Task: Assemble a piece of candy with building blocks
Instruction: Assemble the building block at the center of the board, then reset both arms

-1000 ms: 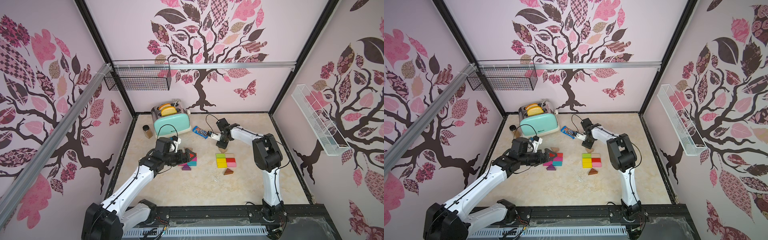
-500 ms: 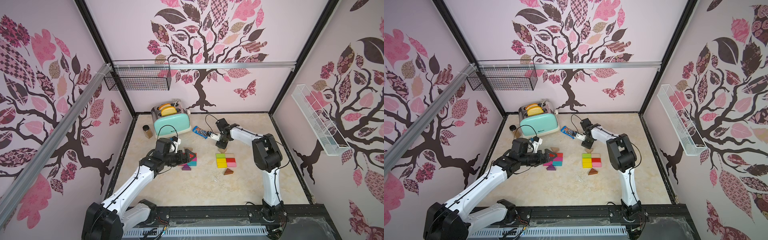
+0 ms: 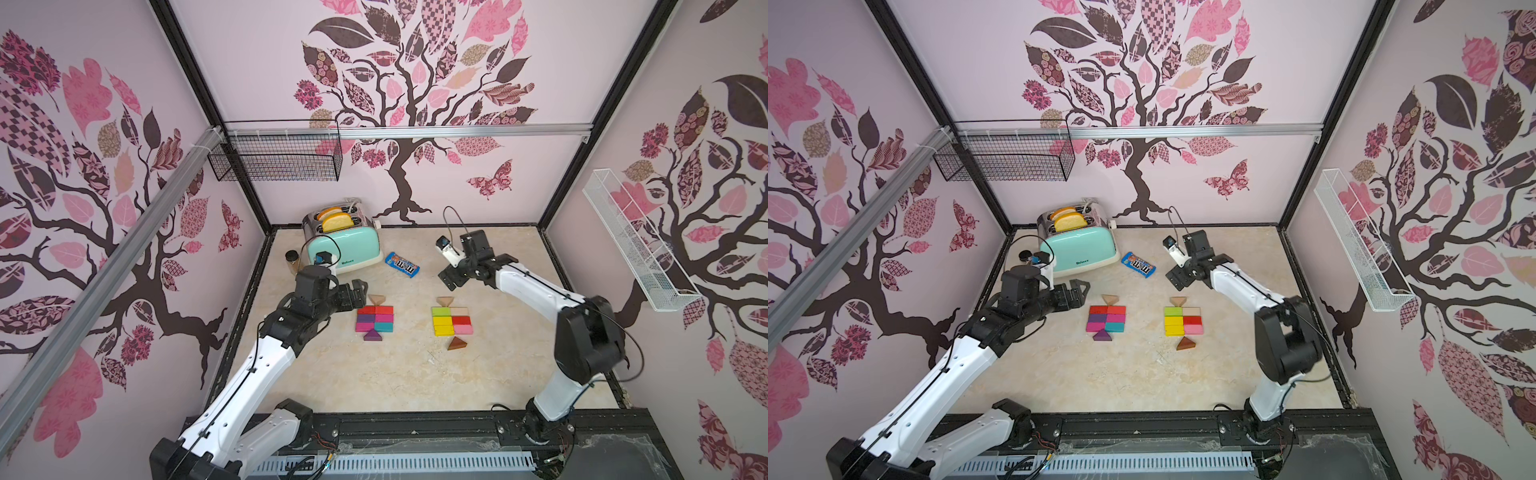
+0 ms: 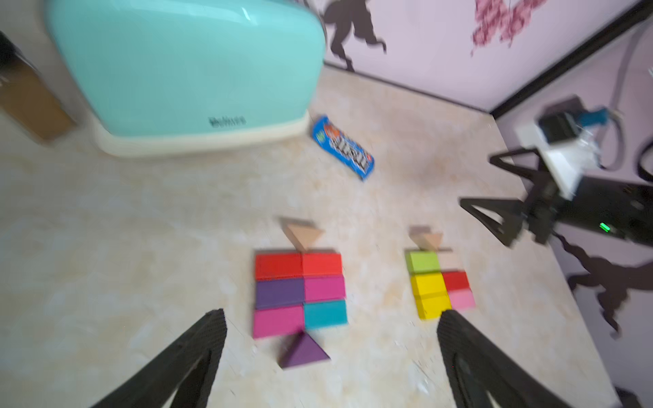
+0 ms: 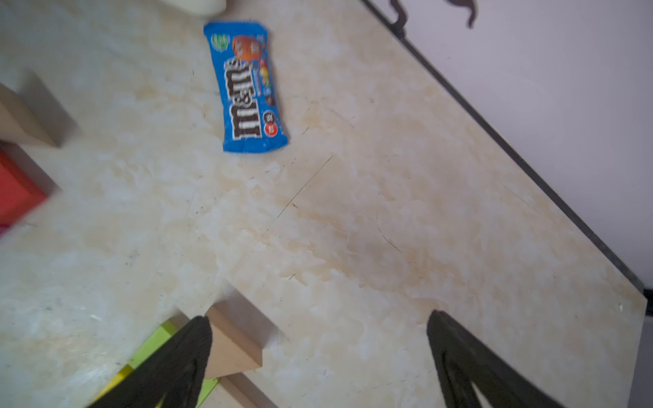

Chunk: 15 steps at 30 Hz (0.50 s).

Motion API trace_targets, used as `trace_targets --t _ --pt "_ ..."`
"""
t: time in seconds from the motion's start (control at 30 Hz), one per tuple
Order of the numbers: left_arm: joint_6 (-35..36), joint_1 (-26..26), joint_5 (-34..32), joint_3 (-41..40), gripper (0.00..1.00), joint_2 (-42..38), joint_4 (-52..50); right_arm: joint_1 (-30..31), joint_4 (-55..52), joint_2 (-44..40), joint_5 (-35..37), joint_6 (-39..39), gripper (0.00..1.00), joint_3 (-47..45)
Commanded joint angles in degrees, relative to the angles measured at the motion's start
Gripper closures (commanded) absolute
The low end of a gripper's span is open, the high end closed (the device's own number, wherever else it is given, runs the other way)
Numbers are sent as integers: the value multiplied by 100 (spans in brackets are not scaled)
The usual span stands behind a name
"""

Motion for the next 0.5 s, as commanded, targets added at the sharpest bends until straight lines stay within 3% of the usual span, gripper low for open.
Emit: trace_targets --t 0.0,0.07,0.13,0.17,0.33,0.47 --pt "750 157 -1987 -631 2 57 848 -467 1473 -982 -686 1387 1 -1385" --pt "309 872 -1457 -1046 2 -33 1315 -759 2219 -1528 -451 1741 1 -2311" --pt "14 1363 -1595 -1662 2 2 2097 -961 3095 -1920 307 2028 1 -3240" --pt "9 1512 -1815 -1894 2 122 2397 -1154 3459 -2040 234 2117 1 -3581" --pt "14 1734 -2537 -1836 2 984 2324 -1395 4604 -1526 -125 2091 1 -4228" --pt "703 1752 -2647 -2122 2 1296 3494 -1397 5315 -1179 64 1915 1 -4274"
